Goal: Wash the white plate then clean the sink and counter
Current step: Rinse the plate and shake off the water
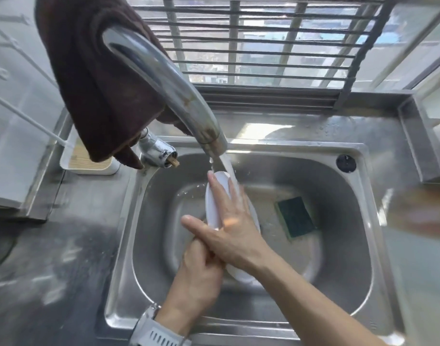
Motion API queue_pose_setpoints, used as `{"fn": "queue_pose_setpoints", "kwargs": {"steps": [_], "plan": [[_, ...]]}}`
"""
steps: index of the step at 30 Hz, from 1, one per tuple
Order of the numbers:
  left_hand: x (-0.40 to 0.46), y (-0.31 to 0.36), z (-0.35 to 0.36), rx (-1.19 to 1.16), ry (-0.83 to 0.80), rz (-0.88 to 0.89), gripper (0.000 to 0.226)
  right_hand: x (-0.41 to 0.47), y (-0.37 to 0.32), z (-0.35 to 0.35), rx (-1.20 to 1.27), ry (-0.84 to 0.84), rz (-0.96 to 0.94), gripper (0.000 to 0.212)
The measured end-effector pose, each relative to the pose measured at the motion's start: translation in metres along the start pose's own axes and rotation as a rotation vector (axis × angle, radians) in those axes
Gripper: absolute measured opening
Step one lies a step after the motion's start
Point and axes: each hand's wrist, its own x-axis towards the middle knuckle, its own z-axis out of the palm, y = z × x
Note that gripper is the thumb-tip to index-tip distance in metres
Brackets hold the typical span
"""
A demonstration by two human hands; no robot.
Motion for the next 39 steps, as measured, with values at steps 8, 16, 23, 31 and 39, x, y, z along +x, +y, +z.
{"fn": "queue_pose_setpoints", "kwargs": {"steps": [8,16,23,31,39], "plan": [[-0.009,0.005,0.021,0.121,-0.253,0.148,0.04,-0.021,0.036,-0.033,0.205,0.343,0.129,0.057],[0.027,-0.003,-0.007,0.085,0.284,-0.35,0.064,-0.032,0.088,-0.061,0.793,0.432,0.389,0.012],[0.035,0.012,0.015,-0.477,0.165,-0.294,0.028,-0.017,0.091,-0.074,0.643,0.602,0.325,0.031],[0.036,0.002,0.025,-0.244,0.229,-0.251,0.062,-0.047,0.084,-0.028,-0.52,0.089,-0.258,0.059],[0.018,-0.004,0.01,-0.351,0.271,-0.369,0.05,0.029,0.092,-0.035,-0.808,0.003,-0.121,0.069]]}}
